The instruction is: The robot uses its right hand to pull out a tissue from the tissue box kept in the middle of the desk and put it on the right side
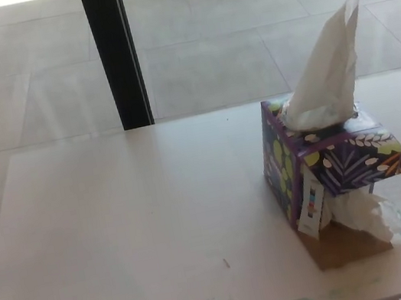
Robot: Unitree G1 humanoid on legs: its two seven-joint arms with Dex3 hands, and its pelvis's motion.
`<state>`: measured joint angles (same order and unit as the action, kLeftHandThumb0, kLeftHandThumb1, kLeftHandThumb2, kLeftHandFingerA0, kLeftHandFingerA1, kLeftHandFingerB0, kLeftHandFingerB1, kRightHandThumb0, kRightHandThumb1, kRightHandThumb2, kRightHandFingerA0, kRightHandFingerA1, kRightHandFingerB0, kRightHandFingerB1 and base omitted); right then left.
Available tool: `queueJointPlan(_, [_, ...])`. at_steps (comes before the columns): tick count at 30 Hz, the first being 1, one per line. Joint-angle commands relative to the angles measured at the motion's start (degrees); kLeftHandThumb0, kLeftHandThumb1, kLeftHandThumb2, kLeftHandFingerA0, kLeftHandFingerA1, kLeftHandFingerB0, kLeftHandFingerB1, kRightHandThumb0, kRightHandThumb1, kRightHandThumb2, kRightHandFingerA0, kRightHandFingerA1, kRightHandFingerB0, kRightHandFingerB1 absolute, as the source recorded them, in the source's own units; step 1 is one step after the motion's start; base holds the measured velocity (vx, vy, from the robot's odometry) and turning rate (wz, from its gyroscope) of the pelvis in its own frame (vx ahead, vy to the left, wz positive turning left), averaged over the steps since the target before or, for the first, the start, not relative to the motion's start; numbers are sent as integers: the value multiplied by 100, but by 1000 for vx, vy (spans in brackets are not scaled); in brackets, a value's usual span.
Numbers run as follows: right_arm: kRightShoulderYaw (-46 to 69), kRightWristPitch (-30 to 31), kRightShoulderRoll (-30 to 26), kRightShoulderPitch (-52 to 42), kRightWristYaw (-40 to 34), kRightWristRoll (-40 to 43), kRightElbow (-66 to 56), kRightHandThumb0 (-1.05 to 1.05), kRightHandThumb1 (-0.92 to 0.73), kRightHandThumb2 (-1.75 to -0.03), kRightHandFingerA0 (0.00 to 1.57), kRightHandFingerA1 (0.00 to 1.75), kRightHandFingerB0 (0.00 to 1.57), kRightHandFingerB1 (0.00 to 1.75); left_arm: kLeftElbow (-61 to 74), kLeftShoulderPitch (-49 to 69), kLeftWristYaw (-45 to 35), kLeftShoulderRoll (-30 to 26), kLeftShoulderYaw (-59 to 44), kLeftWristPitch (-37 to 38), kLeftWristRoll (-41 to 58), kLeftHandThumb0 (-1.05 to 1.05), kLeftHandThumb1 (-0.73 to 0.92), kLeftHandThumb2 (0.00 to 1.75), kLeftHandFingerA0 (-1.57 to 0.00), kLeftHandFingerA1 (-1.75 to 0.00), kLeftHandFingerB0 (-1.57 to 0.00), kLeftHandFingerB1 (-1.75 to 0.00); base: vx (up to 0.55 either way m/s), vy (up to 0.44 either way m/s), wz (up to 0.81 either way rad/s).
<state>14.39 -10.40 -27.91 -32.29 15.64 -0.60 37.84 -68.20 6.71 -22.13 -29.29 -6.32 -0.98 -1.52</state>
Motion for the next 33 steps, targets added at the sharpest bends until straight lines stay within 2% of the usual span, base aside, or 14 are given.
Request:
queueJointPlan(1, [559,-11,-190,-93,-63,411,-118,-63,-67,-60,77,63,56,44,-158,-64,-445,-180,-28,328,36,-74,84,66,-51,-45,-37,-37,0,0,0])
queueJointPlan(4, [977,131,-136,4,-102,666,-93,-63,-68,-60,70,71,48,50,-181,-72,-488,-194,-53,321,56,-73,65,103,-44,-57,-30,-50,0,0,0])
queueJointPlan(5, [1216,138,-159,112,-171,827,10,-61,-69,-60,66,74,46,50,-180,-69,-505,-196,-63,328,65,-75,83,65,-51,-46,-37,-37,0,0,0])
queueJointPlan(6, [1448,105,-232,300,-243,916,248,-60,-68,-60,65,75,45,50,-188,-49,-501,-194,-68,352,63,-75,66,103,-44,-57,-32,-51,0,0,0])
queueJointPlan(8, [1887,133,-470,694,-153,1176,699,-60,-55,-94,59,79,31,58,-192,-39,-505,-185,-115,282,102,-74,83,65,-50,-46,-36,-37,0,0,0])
queueJointPlan(9, [2050,269,-627,809,-93,1222,739,-65,-71,-61,58,80,31,54,-190,-40,-531,-180,-151,247,132,-73,80,64,-52,-46,-38,-38,0,0,0])
queueJointPlan(16, [2986,1831,-1076,878,-156,1638,-1548,-78,-72,-63,42,84,18,53,-262,-56,-499,-154,-164,340,71,-72,66,102,-43,-58,-31,-51,0,0,0])
queueJointPlan(17, [3140,2050,-1089,1100,-277,1857,-2212,-74,-56,-93,61,91,17,56,-239,-78,-481,-149,-142,354,50,-75,83,65,-50,-45,-37,-37,0,0,0])
queueJointPlan(22, [3107,2198,-1230,1687,-434,1710,-3254,-83,-67,-60,58,74,29,54,-165,-58,-515,-154,-157,286,82,-73,83,65,-48,-44,-36,-37,0,0,0])
queueJointPlan(24, [3009,2456,-1362,2152,-380,1860,-3779,-93,-55,-95,54,74,26,58,-203,-92,-546,-143,-176,309,102,-73,83,65,-49,-44,-36,-37,0,0,0])
queueJointPlan(25, [2783,2498,-1567,2539,-244,1870,-3963,-90,-58,-95,47,70,22,55,-167,-77,-571,-153,-171,325,102,-73,65,102,-42,-57,-31,-51,0,0,0])
queueJointPlan(26, [2641,2552,-1616,2765,-259,1820,-4090,-79,-68,-60,44,66,24,47,-187,-94,-552,-145,-186,290,114,-74,82,65,-49,-45,-37,-37,0,0,0])
queueJointPlan(28, [2427,2698,-1649,3067,-274,1651,-4268,-78,-68,-61,36,64,22,44,-222,-136,-537,-153,-208,264,127,-74,65,101,-43,-57,-32,-51,0,0,0])
queueJointPlan(33, [902,3010,-1995,4487,158,975,-4706,-67,-55,-88,28,57,10,43,-278,-126,-456,-115,-231,273,132,-77,80,64,-51,-45,-38,-37,0,0,0])
